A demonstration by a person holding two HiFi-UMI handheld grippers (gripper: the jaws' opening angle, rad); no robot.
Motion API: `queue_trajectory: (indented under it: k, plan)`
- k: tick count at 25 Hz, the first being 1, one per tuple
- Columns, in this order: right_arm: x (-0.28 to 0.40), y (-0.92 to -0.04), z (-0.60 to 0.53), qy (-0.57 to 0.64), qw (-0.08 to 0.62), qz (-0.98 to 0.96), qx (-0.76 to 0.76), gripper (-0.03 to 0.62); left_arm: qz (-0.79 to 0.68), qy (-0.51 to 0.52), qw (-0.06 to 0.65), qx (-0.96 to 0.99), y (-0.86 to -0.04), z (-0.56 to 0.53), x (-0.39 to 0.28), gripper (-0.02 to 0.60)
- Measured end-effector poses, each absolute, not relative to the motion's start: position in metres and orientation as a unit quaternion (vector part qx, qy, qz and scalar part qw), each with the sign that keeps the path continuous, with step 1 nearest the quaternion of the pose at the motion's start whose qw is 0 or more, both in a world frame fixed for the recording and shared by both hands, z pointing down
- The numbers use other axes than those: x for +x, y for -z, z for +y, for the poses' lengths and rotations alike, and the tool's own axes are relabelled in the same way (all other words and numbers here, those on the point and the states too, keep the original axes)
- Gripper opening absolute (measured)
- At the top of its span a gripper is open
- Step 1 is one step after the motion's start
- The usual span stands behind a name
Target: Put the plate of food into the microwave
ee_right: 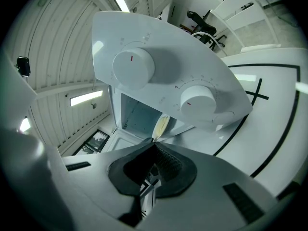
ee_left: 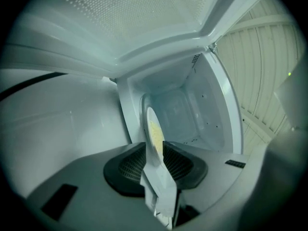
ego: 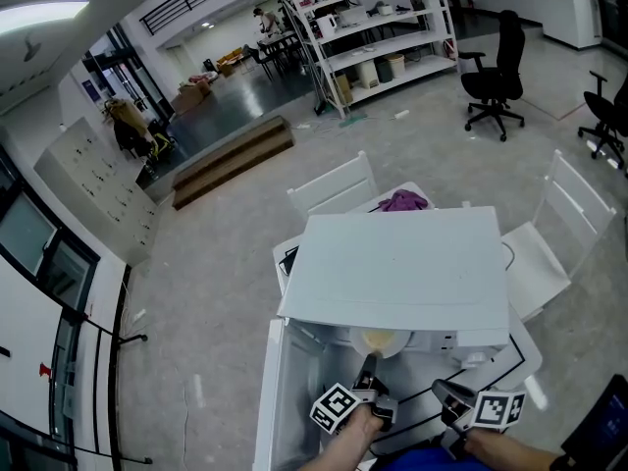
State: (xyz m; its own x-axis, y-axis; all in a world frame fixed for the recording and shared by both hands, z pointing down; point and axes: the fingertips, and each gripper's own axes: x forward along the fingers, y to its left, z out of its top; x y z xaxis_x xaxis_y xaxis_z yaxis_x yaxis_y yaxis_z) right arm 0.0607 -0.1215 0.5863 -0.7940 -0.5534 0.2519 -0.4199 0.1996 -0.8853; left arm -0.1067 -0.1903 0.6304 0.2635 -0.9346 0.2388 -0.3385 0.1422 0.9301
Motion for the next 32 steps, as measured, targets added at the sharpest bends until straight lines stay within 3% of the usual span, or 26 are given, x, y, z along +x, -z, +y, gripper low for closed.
queue_trajectory:
  k: [15,18,32]
  plan:
    - [0.065,-0.588,-0.118,0.548,0.059,0.774,-0.312,0.000,-0.530,0.235,0.542,0.609,-0.631,-0.188,-0.083,0.091]
    - [0.068,-0.589,-0.120,0.547,0.060,0.774,-0.314,-0.002,-0.536,0.233,0.546,0.600,-0.636,-0.191,-0.085,0.044]
    - [0.078,-0.587,-0.126,0.549,0.063,0.772,-0.313,-0.002,-0.540,0.240,0.560,0.581,-0.637,-0.202,-0.083,0.038]
